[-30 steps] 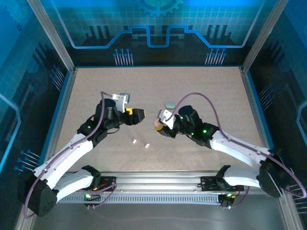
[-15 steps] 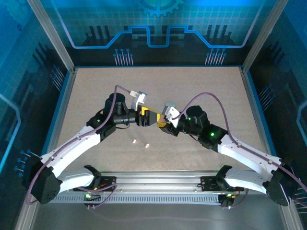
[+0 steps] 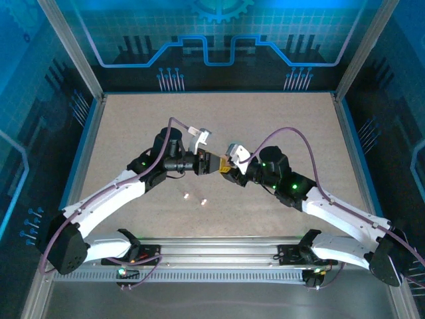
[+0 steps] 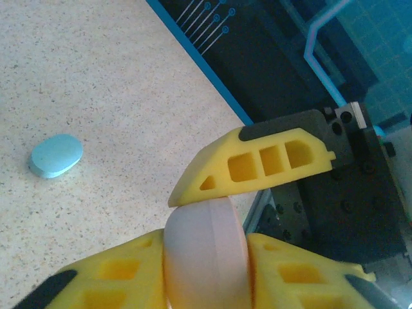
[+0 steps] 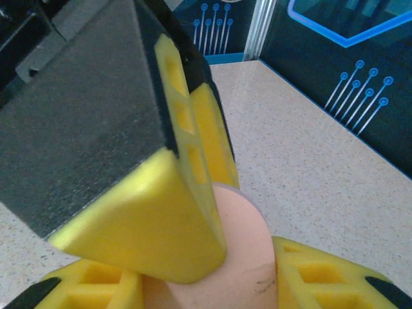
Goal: Insert the wireless bluetooth earbuds into the charging case
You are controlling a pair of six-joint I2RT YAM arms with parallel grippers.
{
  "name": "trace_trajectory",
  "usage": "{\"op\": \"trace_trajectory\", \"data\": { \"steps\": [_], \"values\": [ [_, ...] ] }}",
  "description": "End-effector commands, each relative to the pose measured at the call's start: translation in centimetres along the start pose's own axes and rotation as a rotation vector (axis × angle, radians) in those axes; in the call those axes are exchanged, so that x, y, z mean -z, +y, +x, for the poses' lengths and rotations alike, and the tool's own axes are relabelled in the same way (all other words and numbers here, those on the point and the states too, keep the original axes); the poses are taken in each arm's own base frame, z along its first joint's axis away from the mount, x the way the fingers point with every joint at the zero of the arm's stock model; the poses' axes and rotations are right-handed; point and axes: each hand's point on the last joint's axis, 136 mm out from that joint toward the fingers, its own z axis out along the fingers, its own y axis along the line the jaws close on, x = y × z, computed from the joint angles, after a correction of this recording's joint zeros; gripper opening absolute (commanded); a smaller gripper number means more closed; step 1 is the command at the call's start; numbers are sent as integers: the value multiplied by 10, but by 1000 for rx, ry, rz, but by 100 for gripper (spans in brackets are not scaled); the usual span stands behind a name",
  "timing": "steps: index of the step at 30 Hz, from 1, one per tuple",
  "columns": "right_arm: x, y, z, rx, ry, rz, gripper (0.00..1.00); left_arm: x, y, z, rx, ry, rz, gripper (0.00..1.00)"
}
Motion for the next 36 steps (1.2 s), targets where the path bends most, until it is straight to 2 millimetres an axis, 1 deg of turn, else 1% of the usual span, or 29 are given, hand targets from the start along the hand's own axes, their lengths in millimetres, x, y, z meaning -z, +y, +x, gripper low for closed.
{"op": "trace_trajectory", "data": {
  "steps": [1, 3, 4, 5, 6, 7, 9, 10, 12, 16, 19, 20, 22, 25, 27, 36],
  "values": [
    [11, -2, -32, 35, -93, 15, 43, 7, -8, -17, 4, -49, -23, 25],
    [17, -6, -35, 54, -105, 47, 50, 12, -5, -24, 53, -97, -48, 20],
    [22, -11, -37, 57, -118, 79, 57, 14, -5, -27, 78, -123, -43, 20],
    [26, -12, -37, 69, -130, 94, 62, 16, -6, -29, 103, -145, -29, 20],
    [29, -10, -36, 104, -139, 89, 67, 19, -7, -32, 137, -167, -9, 20],
    [31, -9, -33, 151, -138, 88, 70, 21, -8, -33, 169, -181, 8, 20],
    [30, -9, -22, 213, -111, 95, 69, 23, -10, -34, 213, -195, 35, 20],
    [30, -11, -20, 220, -106, 100, 69, 24, -12, -34, 230, -197, 48, 20],
    [31, -9, -22, 217, -119, 60, 69, 25, -16, -34, 258, -193, 70, 20],
    [33, -10, -34, 206, -199, 31, 68, 26, -24, -35, 300, -188, 117, 20],
    [33, -15, -43, 183, -240, 21, 66, 26, -25, -34, 321, -189, 135, 20],
    [36, -17, -53, 178, -280, 23, 65, 26, -26, -35, 324, -191, 138, 20],
    [37, -18, -60, 165, -310, 14, 63, 26, -26, -34, 330, -191, 143, 20],
    [35, -23, -62, 142, -306, 6, 60, 26, -27, -34, 328, -191, 152, 20],
    [32, -25, -60, 118, -298, -8, 59, 27, -33, -36, 313, -189, 177, 21],
    [28, -27, -61, 93, -306, -37, 56, 30, -39, -38, 296, -190, 196, 21]
  ]
}}
